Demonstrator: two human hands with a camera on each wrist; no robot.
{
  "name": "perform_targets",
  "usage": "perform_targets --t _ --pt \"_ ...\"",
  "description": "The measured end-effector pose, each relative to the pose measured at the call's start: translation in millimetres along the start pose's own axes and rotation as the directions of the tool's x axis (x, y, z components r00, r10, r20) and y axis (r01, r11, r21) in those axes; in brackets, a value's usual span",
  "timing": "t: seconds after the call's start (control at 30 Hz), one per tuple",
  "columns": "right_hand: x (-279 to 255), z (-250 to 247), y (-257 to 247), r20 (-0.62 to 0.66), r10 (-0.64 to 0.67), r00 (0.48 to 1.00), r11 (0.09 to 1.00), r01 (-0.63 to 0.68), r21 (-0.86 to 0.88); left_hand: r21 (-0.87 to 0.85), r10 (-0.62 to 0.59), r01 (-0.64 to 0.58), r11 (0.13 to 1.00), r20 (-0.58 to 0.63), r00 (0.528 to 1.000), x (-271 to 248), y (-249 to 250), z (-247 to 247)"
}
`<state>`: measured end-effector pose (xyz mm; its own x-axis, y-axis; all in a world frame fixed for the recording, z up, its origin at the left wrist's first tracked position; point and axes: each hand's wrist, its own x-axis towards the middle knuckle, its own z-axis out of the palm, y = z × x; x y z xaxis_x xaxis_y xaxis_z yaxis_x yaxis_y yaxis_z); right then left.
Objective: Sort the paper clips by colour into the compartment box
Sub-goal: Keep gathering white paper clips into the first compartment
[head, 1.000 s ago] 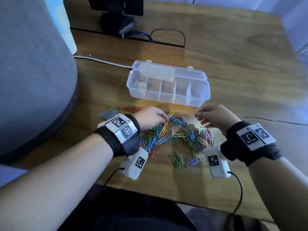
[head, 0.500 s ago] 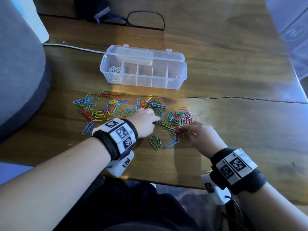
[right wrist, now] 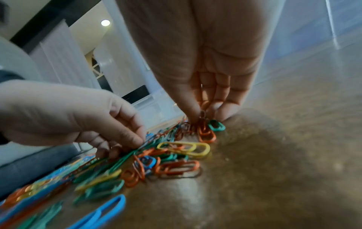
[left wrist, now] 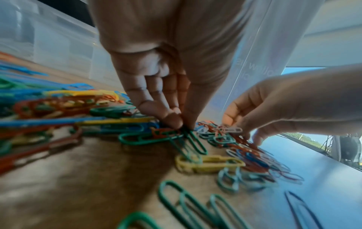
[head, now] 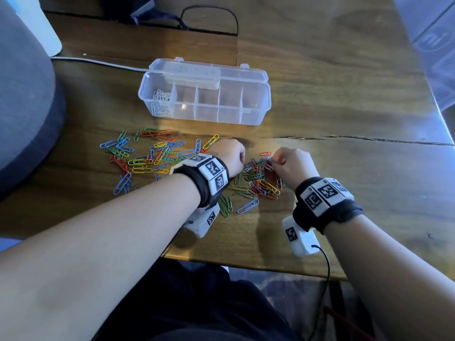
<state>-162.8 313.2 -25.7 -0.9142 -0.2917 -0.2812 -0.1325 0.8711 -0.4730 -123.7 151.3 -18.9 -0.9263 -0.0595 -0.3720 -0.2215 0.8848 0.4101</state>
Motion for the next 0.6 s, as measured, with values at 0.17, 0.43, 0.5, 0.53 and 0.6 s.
perform_targets --t 0.17,0.43,0.5,0.53,0.6 --pt "4.8 -5.8 6.8 0.040 0.023 0.999 1.000 -0.024 0.009 0.024 -0.059 0.059 0.998 0.003 0.998 2.4 -16.2 -8.5" --pt "-9.3 -15.9 19.1 0.192 0.185 0.964 0.723 -0.266 0.638 -0.084 -0.018 0.014 0.996 -0.044 0.999 -7.4 2.0 -1.6" --pt "-11.1 -15.6 19.7 0.249 0.190 0.950 0.634 -0.312 0.708 -0.048 -0.036 0.035 0.998 -0.017 0.999 -3.9 9.2 5.7" --pt "-11.8 -15.3 20.5 0.269 0.188 0.945 0.600 -0.327 0.730 -0.035 -0.055 0.055 0.998 -0.019 0.998 -1.6 10.6 8.8" --pt "-12.6 -15.0 22.1 0.281 0.190 0.941 0.573 -0.339 0.747 -0.002 -0.080 0.080 0.997 -0.015 0.997 3.3 11.8 13.5"
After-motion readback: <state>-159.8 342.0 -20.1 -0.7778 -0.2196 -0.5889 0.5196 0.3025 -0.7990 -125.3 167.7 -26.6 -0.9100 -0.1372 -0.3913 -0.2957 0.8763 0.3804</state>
